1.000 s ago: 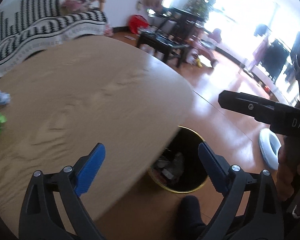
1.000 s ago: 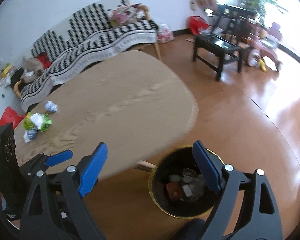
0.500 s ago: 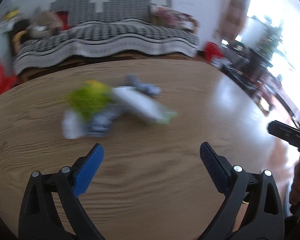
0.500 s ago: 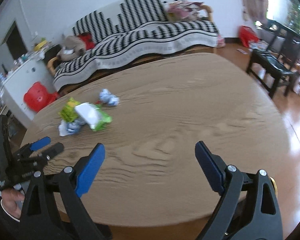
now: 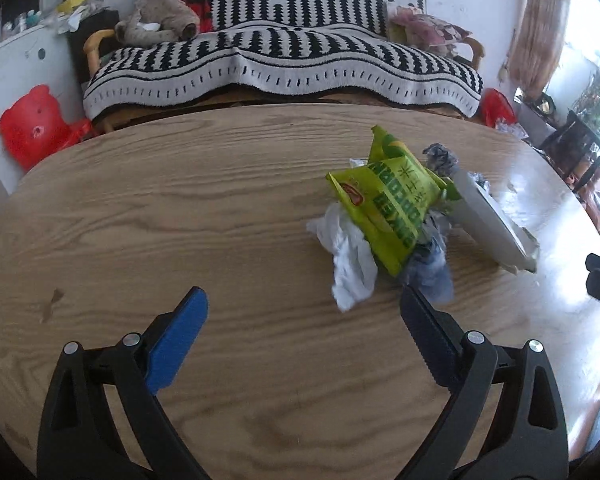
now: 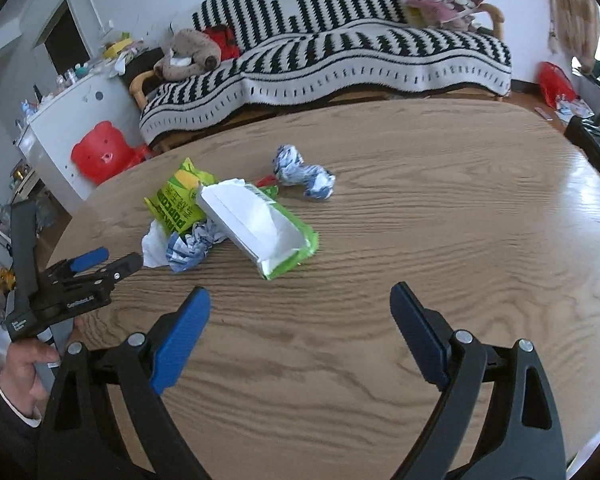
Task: Collect trash
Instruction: 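Grasp the white tissue box with the right tool while the left tool grasps the white tissue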
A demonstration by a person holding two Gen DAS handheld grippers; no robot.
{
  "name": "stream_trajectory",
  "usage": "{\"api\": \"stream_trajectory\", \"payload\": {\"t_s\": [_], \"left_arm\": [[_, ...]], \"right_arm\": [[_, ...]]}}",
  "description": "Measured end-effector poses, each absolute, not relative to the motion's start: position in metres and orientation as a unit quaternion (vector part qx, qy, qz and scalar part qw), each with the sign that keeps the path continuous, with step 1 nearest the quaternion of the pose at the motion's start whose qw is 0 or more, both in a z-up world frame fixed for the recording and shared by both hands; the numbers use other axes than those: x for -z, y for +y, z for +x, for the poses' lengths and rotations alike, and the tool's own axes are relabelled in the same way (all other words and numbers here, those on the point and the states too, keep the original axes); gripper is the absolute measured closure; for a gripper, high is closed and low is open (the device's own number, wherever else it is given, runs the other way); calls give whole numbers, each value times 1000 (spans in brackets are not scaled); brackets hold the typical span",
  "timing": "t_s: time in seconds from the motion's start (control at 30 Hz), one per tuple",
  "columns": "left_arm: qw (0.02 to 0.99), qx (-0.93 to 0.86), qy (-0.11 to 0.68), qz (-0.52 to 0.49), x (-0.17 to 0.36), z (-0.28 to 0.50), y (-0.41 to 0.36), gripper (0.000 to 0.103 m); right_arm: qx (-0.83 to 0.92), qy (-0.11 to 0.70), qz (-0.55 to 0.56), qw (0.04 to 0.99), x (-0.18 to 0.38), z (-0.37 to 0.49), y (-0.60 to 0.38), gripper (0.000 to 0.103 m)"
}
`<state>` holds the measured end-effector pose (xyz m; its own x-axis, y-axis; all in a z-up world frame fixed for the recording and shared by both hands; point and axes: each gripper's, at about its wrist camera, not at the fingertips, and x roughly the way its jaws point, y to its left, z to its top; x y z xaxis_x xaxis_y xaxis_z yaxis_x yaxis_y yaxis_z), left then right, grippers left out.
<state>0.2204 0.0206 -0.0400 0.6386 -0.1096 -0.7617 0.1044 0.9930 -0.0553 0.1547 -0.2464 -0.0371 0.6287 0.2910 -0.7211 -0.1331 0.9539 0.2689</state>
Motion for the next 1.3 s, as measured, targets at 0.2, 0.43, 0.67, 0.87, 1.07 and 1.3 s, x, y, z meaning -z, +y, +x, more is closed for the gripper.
{"api": "stream_trajectory", "payload": {"t_s": [0.2,0.43,0.67,0.87,1.07,1.3], "left_arm": [[900,62,432,-12,54,246,16,13],[896,66,438,-9,64,259,15,33],[893,84,443,-15,61,259,10,81],[900,72,431,-4,47,249,13,103],[909,64,412,5,22,235,16,103],[929,66,365,-8,-23,213,22,103]], "right_arm": [[-129,427,89,891,58,193,-231,15],[-148,425,62,891,71,222,-212,15],[-157,433,50,886,83,235,-201,44],[-167,416,46,893,72,223,-201,65],[-180,388,48,903,46,201,-203,66],[-177,374,52,909,24,175,-211,66]]}}
